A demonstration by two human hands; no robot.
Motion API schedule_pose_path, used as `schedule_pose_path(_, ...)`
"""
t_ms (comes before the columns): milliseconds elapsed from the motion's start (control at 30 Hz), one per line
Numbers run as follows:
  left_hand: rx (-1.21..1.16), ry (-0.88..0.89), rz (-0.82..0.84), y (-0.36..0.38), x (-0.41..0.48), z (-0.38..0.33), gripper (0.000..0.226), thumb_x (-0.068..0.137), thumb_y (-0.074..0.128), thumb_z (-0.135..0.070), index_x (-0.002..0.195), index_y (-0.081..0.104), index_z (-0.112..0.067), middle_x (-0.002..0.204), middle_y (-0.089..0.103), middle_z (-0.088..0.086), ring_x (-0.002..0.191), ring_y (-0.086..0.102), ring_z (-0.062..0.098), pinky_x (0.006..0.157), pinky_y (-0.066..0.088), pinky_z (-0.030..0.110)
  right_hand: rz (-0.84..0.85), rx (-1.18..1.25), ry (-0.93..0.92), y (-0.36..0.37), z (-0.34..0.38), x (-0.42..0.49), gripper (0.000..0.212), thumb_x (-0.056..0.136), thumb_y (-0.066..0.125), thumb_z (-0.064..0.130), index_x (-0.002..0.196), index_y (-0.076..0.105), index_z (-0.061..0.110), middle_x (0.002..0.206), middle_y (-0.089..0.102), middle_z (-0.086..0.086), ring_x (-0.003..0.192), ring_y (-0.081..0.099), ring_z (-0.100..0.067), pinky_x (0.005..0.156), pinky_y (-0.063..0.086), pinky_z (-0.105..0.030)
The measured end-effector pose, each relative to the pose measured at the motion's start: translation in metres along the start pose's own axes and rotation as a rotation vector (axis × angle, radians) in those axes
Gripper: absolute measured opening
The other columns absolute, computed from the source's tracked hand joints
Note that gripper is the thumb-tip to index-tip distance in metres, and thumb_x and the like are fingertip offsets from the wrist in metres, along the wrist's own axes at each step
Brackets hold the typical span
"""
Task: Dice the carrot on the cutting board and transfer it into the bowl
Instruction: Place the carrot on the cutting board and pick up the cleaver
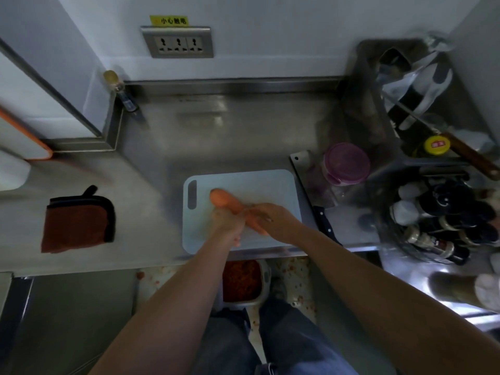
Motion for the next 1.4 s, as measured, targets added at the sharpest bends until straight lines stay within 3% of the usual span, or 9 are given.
schedule_pose_path(67,0.332,0.136,-0.130,-0.014,-0.004,-0.008,0.050,0.091,0.061,-0.033,0.127,0.050,-0.001,0.113,0.062,0.017,0.099,0.064,0.032,0.084,0.055,0.041,-0.017,-0.022,0.002,-0.005,-0.004,0.001,0.034,0.101,0.042,0.016,0.129,0.059,0.005,0.128,0.059,-0.017,0.117,0.054,-0.032,0.100,0.040,-0.039)
schedule_pose_path(167,0.717,0.489,-0.307,-0.018,-0.020,-0.032,0.064,0.086,0.065,-0.024,0.140,0.034,-0.010,0.141,0.038,0.015,0.129,0.039,0.032,0.102,0.042,0.040,-0.152,0.014,0.061,-0.022,-0.021,-0.004,0.034,0.100,0.043,0.015,0.132,0.055,0.010,0.132,0.054,-0.011,0.118,0.053,-0.027,0.100,0.042,-0.035)
schedule_pose_path(300,1.018,0.772,-0.136,0.013,-0.030,-0.044,0.069,0.085,0.060,-0.038,0.147,0.032,-0.025,0.160,0.014,0.005,0.149,0.000,0.028,0.121,0.007,0.048,-0.361,-0.031,0.195,-0.048,-0.055,-0.019,0.036,0.094,0.049,0.009,0.129,0.052,0.014,0.130,0.048,-0.008,0.115,0.052,-0.024,0.095,0.048,-0.038)
schedule_pose_path(500,1.042,0.800,-0.266,0.017,-0.028,-0.047,0.045,0.088,0.061,-0.039,0.131,0.049,-0.032,0.141,0.040,0.002,0.135,0.030,0.025,0.116,0.018,0.042,-0.416,-0.204,0.576,-0.059,-0.099,-0.041,0.046,0.089,0.056,0.013,0.131,0.036,0.013,0.137,0.031,-0.017,0.127,0.033,-0.036,0.099,0.041,-0.047)
schedule_pose_path(667,0.966,0.729,-0.308,0.019,-0.025,-0.044,0.041,0.087,0.064,-0.039,0.125,0.053,-0.028,0.126,0.048,0.003,0.120,0.043,0.024,0.102,0.038,0.039,-0.454,-0.073,0.499,-0.058,-0.109,-0.045,0.044,0.085,0.055,-0.004,0.124,0.040,0.009,0.130,0.034,-0.020,0.116,0.044,-0.040,0.097,0.045,-0.045)
schedule_pose_path(767,0.942,0.713,-0.321,0.016,-0.024,-0.041,0.045,0.089,0.062,-0.038,0.129,0.048,-0.024,0.129,0.047,0.005,0.121,0.043,0.025,0.103,0.039,0.038,-0.477,-0.007,0.437,-0.062,-0.105,-0.045,0.045,0.080,0.064,0.007,0.118,0.040,0.009,0.122,0.038,-0.018,0.100,0.051,-0.038,0.089,0.048,-0.046)
schedule_pose_path(1067,0.905,0.709,-0.319,0.006,-0.022,-0.033,0.054,0.090,0.062,-0.035,0.139,0.041,-0.027,0.128,0.047,0.006,0.118,0.044,0.025,0.099,0.039,0.037,-0.645,0.159,0.201,-0.079,-0.071,-0.040,0.024,0.091,0.048,0.005,0.113,0.041,0.010,0.102,0.055,-0.011,0.078,0.054,-0.023,0.061,0.040,-0.029)
schedule_pose_path(1233,0.860,0.666,-0.322,-0.002,-0.019,-0.027,0.053,0.089,0.062,-0.036,0.137,0.044,-0.023,0.131,0.047,0.007,0.120,0.045,0.026,0.099,0.042,0.037,-0.497,0.035,0.105,-0.059,-0.051,-0.030,0.015,0.095,0.044,0.008,0.110,0.045,0.011,0.100,0.054,-0.004,0.082,0.055,-0.024,0.071,0.047,-0.039)
schedule_pose_path(1400,0.832,0.745,-0.299,0.005,-0.027,-0.031,0.045,0.090,0.061,-0.029,0.131,0.046,-0.020,0.125,0.046,0.006,0.113,0.046,0.022,0.093,0.042,0.033,-0.291,-0.054,0.182,-0.033,-0.051,-0.024,0.020,0.096,0.040,0.008,0.116,0.038,0.012,0.092,0.054,-0.006,0.081,0.059,-0.028,0.071,0.052,-0.045)
Point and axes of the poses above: each hand's wrist, its own x-axis towards the middle knuckle, its own y-axis out of the palm, z = x × y, the point moved 8 cm from there along x, towards the middle knuckle
